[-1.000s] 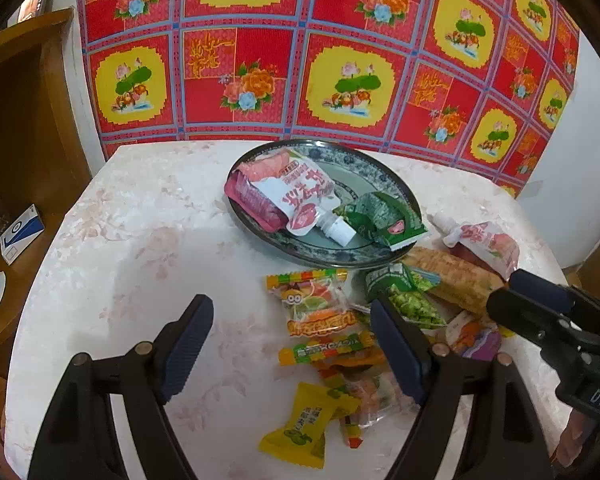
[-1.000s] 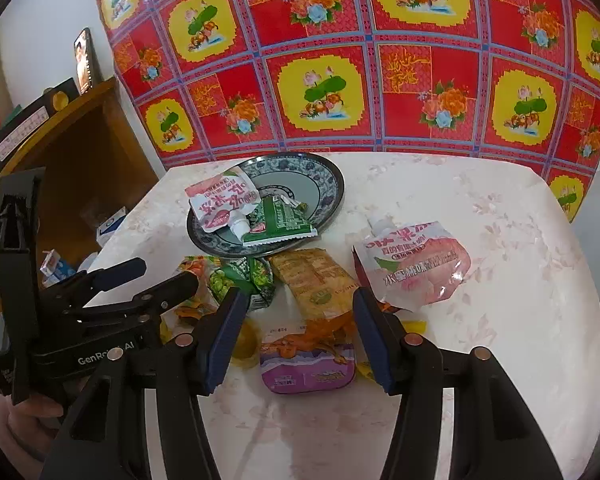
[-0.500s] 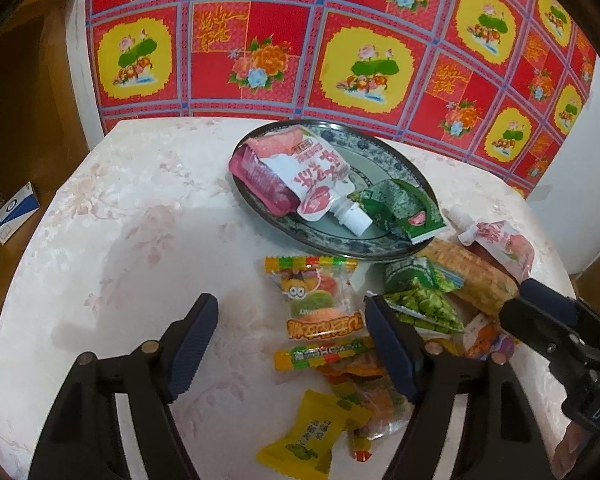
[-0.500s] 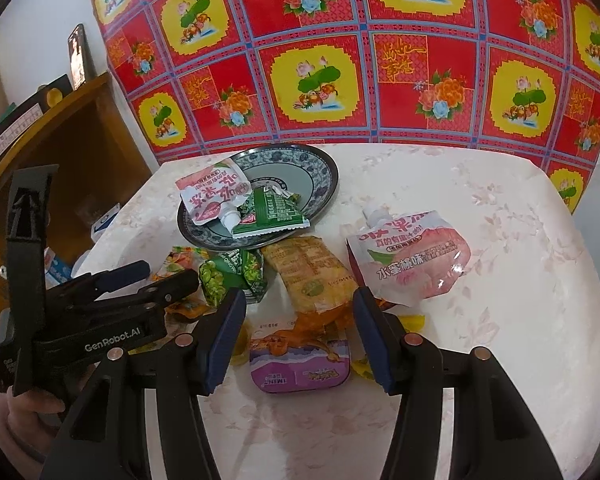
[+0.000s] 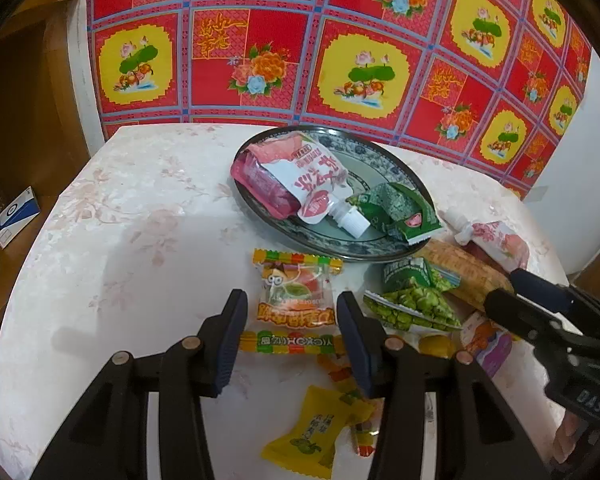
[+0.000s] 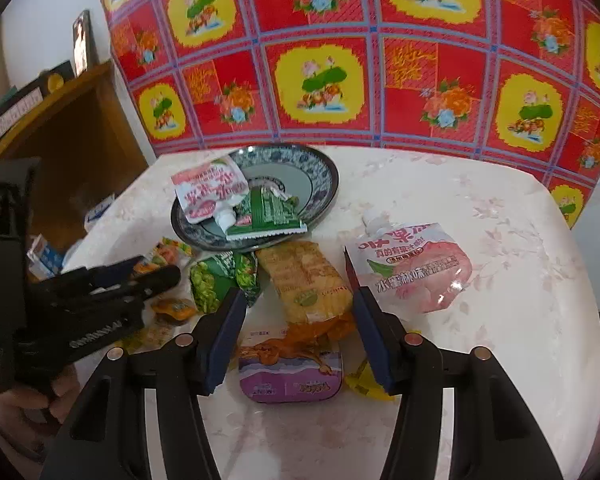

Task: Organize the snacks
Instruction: 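Grasp the gummy candy strips with the left gripper while the right gripper grasps the bread-stick packet, then place the gummy strips on the plate with the left gripper while the right gripper lifts the bread-stick packet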

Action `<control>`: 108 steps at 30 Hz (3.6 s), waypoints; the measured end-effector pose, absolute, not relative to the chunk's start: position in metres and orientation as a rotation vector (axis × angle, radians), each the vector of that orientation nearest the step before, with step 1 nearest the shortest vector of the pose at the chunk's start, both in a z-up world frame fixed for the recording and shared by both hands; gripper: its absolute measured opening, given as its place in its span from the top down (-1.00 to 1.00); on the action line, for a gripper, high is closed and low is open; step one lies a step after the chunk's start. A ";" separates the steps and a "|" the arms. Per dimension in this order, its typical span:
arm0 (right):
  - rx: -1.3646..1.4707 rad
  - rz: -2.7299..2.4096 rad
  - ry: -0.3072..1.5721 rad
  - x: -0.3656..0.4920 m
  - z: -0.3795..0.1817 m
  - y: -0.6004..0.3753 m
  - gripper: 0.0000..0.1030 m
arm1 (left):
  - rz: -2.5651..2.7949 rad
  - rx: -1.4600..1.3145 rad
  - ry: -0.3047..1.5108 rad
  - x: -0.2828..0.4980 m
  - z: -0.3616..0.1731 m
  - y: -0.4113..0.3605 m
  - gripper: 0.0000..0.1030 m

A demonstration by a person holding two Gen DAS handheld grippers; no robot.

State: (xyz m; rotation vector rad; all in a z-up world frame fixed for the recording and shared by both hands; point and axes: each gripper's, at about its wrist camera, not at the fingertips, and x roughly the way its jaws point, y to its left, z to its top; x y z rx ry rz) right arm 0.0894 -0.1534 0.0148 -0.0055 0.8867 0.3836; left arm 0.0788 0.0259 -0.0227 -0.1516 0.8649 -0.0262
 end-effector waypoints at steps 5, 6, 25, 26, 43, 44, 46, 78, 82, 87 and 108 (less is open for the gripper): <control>0.011 0.394 0.895 0.093 0.013 -0.156 -0.11 | -0.025 -0.147 0.870 0.079 -0.023 0.026 0.04; 0.008 0.396 0.896 0.092 0.013 -0.155 -0.11 | -0.025 -0.148 0.870 0.079 -0.024 0.026 0.04; -0.189 0.382 0.948 0.108 0.010 -0.140 -0.11 | -0.026 -0.154 0.871 0.078 -0.024 0.026 0.04; -0.188 0.382 0.955 0.112 0.009 -0.141 -0.11 | -0.026 -0.154 0.871 0.078 -0.024 0.027 0.04; -0.258 0.462 0.973 0.101 0.014 -0.135 -0.11 | -0.027 -0.147 0.861 0.078 -0.019 0.030 0.04; -0.264 0.467 0.974 0.103 0.013 -0.134 -0.11 | -0.027 -0.147 0.861 0.078 -0.018 0.030 0.04; -0.278 0.481 0.981 0.107 0.009 -0.131 -0.11 | -0.027 -0.147 0.860 0.077 -0.018 0.029 0.04; 0.058 0.468 0.977 0.107 0.013 -0.172 0.20 | -0.016 -0.058 0.853 0.077 -0.015 0.020 0.07; 0.090 0.466 0.962 0.106 0.018 -0.175 0.20 | -0.023 -0.087 0.810 0.075 -0.001 0.025 0.07; 0.108 0.461 0.946 0.105 0.022 -0.177 0.20 | -0.028 -0.103 0.775 0.079 0.011 0.025 0.07; 0.156 0.425 0.902 0.116 0.032 -0.188 0.20 | -0.014 -0.004 0.813 0.134 -0.012 0.005 0.06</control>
